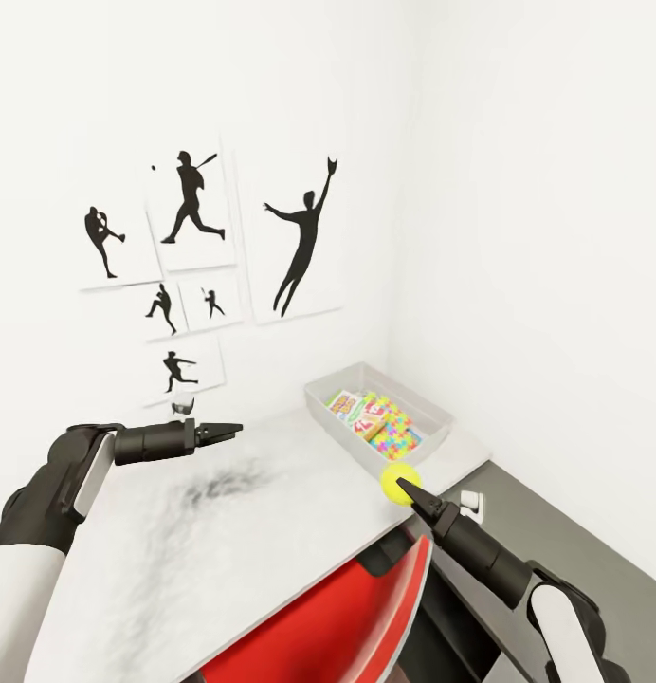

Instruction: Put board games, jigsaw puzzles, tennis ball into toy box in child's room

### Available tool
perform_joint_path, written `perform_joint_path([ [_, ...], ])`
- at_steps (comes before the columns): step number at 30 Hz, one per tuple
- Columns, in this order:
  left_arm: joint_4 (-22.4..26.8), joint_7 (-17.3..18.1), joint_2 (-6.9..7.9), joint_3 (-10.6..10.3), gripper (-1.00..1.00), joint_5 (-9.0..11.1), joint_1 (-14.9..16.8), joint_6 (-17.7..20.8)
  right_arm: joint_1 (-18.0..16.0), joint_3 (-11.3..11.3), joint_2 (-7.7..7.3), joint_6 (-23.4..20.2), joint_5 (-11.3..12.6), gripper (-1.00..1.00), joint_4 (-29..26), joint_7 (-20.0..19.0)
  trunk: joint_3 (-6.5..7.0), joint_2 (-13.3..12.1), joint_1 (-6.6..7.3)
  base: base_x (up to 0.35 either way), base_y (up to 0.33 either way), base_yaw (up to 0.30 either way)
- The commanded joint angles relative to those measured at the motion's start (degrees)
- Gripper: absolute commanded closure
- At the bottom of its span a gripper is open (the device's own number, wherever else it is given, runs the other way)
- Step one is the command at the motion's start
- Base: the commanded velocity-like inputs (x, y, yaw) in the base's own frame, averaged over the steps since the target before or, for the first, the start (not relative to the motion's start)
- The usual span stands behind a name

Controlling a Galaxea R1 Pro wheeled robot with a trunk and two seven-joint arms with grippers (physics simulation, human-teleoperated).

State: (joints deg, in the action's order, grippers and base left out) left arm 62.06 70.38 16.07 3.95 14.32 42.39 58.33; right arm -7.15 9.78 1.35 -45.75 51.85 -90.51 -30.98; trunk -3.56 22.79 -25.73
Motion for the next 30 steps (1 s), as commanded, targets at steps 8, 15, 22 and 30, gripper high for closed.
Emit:
perform_joint_path([
  [8,0.0,0.1,0.01,0.0,-1.0,0.1,0.1,0.3,-0.1,0.1,0.06,-0.5,0.2,1.0,0.0,-0.1,-0.13,0.1,-0.05,0.197,-0.004,0.076],
  [15,0.0,0.1,0.01,0.0,-1.0,0.1,0.1,0.3,-0.1,0.2,0.06,-0.4,0.2,1.0,0.0,-0.1,-0.13,0.1,-0.05,0.179,-0.031,0.005],
  [22,0.0,0.1,0.01,0.0,-1.0,0.1,0.1,0.3,-0.1,0.2,0.06,-0.4,0.2,1.0,0.0,0.0,-0.13,0.1,-0.05,0.089,-0.053,0.007],
  [30,0.0,0.1,0.01,0.0,-1.0,0.1,0.1,0.3,-0.1,0.2,0.06,-0.5,0.2,1.0,0.0,-0.1,-0.13,0.1,-0.05,0.072,-0.062,0.074],
])
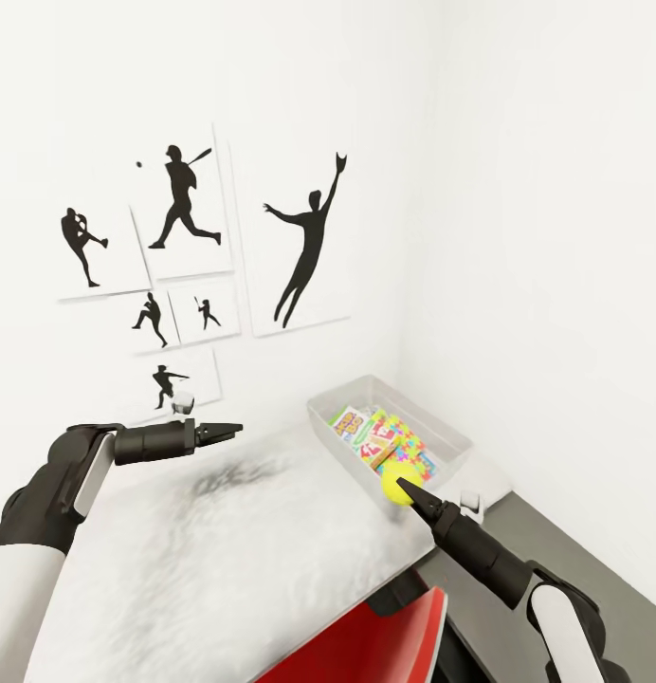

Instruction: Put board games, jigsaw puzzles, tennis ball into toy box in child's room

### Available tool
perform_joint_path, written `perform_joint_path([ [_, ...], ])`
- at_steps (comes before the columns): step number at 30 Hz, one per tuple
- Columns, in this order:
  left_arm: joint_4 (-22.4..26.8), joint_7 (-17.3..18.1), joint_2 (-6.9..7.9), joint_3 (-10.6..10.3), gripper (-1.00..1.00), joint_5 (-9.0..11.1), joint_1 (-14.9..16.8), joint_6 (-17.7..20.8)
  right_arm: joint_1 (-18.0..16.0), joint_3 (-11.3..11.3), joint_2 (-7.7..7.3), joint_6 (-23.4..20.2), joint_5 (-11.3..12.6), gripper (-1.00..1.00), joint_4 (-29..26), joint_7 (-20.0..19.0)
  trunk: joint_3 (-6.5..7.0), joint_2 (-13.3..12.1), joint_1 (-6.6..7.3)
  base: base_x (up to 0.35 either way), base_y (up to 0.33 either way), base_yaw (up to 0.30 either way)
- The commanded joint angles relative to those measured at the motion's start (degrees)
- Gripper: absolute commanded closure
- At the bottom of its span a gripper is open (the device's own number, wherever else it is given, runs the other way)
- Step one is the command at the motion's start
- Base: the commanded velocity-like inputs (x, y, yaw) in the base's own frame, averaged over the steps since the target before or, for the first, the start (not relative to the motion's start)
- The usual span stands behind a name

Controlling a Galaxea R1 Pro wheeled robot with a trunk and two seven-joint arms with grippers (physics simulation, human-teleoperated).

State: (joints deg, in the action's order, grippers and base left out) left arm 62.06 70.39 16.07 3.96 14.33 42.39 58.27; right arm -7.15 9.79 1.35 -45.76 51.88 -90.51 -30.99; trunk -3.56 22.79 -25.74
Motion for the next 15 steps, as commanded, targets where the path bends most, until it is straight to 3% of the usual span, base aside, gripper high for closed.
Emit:
perform_joint_path([
  [1,0.0,0.1,0.01,0.0,-1.0,0.1,0.1,0.4,-0.1,0.1,0.06,-0.5,0.2,1.0,0.0,-0.1,-0.13,0.1,-0.04,0.024,-0.006,0.091],
  [7,0.0,0.1,0.0,0.0,-1.0,0.1,0.1,0.4,-0.1,0.2,0.06,-0.5,0.2,1.0,0.0,-0.1,-0.13,0.1,-0.04,0.054,-0.027,0.113],
  [15,0.0,0.1,-0.02,0.0,-1.0,0.1,0.0,0.4,-0.1,0.2,0.06,-0.5,0.2,1.0,0.0,-0.1,-0.13,0.1,-0.04,0.007,-0.054,0.192],
])
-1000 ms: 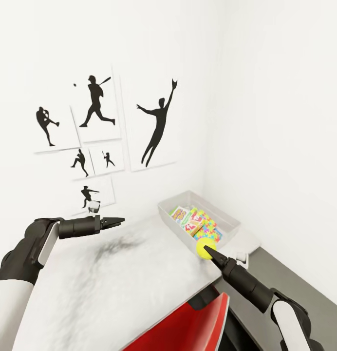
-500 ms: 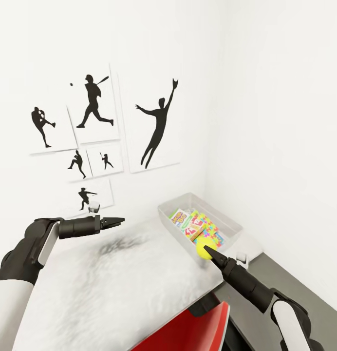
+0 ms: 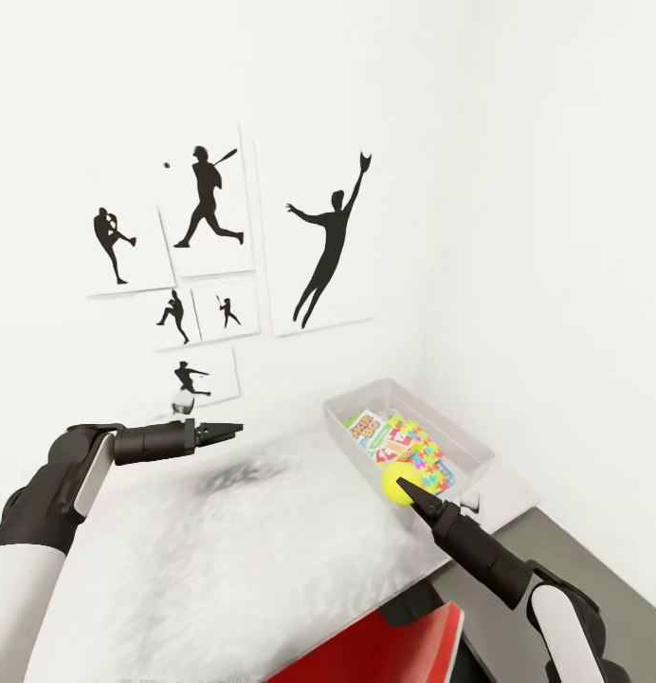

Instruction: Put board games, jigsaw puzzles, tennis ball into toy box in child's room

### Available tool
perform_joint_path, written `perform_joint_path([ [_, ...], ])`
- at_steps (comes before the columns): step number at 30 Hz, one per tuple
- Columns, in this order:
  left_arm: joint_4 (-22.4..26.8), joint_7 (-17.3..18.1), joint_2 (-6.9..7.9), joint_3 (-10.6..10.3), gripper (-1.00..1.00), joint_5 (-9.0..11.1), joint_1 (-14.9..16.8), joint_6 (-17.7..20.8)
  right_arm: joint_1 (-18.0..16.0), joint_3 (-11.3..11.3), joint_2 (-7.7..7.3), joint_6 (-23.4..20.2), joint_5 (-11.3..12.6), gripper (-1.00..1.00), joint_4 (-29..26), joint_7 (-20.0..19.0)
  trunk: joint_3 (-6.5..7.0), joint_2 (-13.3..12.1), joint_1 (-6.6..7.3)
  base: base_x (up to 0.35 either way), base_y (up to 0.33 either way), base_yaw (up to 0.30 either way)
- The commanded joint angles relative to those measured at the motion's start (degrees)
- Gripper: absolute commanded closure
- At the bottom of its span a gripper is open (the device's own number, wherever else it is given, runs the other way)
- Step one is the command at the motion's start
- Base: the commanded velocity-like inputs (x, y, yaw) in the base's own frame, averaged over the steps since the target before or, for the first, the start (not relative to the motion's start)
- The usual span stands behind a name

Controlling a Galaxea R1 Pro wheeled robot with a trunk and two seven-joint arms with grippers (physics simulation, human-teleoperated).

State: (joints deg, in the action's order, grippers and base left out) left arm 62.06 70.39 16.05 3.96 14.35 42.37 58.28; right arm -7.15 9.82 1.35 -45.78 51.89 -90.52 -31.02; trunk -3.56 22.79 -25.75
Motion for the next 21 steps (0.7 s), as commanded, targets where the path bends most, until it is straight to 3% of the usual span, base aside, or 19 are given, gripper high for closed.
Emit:
perform_joint_path([
  [1,0.0,0.1,-0.02,0.0,-1.0,0.1,0.1,0.4,-0.1,0.1,0.05,-0.5,0.2,1.0,0.0,-0.1,-0.13,0.1,-0.04,0.001,-0.228,0.072],
  [21,0.0,0.1,-0.03,0.0,-1.0,0.1,0.0,0.4,-0.1,0.1,0.05,-0.5,0.2,1.0,0.0,-0.1,-0.13,0.1,-0.04,0.046,-0.078,0.032],
])
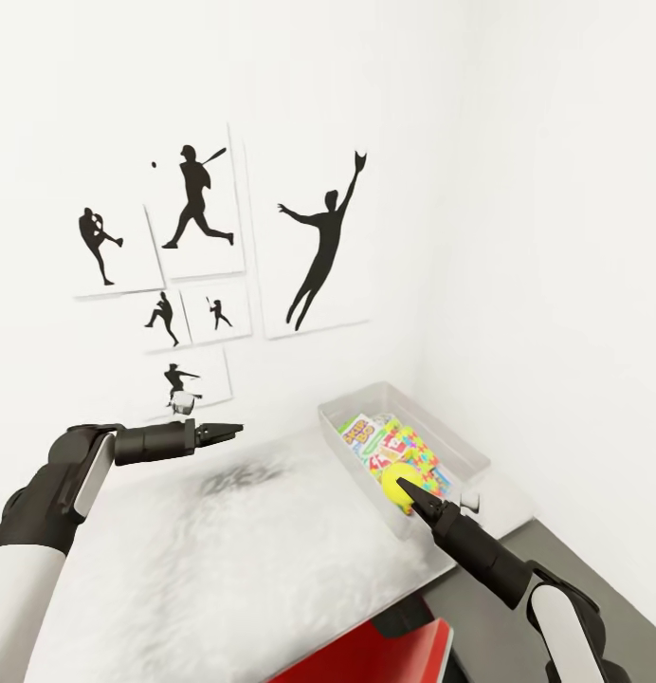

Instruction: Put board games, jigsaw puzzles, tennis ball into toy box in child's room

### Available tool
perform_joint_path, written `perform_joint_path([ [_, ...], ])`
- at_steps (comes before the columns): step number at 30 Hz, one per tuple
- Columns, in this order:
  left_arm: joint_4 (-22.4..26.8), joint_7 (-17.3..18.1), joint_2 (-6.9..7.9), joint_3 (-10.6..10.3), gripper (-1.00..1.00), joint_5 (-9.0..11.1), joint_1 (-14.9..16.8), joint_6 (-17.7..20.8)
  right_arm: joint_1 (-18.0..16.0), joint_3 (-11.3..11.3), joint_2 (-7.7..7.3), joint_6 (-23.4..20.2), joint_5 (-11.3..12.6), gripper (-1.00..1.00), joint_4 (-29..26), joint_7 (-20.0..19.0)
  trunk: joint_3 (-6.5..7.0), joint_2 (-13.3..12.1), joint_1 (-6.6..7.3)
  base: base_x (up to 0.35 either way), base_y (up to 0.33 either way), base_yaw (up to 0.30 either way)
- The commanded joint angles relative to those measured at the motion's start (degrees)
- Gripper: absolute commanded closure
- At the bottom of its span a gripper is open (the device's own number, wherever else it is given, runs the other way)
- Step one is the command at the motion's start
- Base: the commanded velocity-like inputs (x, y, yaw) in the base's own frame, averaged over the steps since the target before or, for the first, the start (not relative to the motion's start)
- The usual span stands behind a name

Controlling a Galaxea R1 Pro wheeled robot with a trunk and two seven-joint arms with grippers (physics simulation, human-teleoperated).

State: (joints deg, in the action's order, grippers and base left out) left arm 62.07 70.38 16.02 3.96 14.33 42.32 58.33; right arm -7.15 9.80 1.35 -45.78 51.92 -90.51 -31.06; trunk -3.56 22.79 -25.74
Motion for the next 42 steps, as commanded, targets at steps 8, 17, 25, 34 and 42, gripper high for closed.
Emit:
perform_joint_path([
  [8,0.0,0.1,0.04,0.0,-1.0,0.1,0.1,0.4,-0.1,0.1,0.06,-0.5,0.1,1.0,0.0,-0.1,-0.13,0.1,-0.04,0.01,-0.011,0.068],
  [17,0.0,0.1,0.03,0.0,-1.0,0.1,0.1,0.4,-0.1,0.2,0.06,-0.4,0.1,1.0,0.0,-0.1,-0.13,0.1,-0.04,0.116,0.013,0.002],
  [25,0.0,0.1,0.06,0.0,-1.0,0.2,0.1,0.3,-0.1,0.2,0.06,-0.4,0.1,1.0,0.0,-0.1,-0.13,0.1,-0.04,0.011,0.001,0.0],
  [34,0.0,0.1,0.06,0.0,-1.0,0.2,0.1,0.3,-0.1,1.7,0.06,-0.4,0.2,1.0,0.0,-0.1,-0.13,0.1,-0.04,0.0,0.0,0.0],
  [42,0.0,0.1,0.07,0.5,-1.0,0.2,0.1,0.3,-0.1,1.8,0.13,-0.3,-0.2,1.0,-0.2,0.4,-0.13,0.1,-0.04,0.0,0.0,0.0],
])
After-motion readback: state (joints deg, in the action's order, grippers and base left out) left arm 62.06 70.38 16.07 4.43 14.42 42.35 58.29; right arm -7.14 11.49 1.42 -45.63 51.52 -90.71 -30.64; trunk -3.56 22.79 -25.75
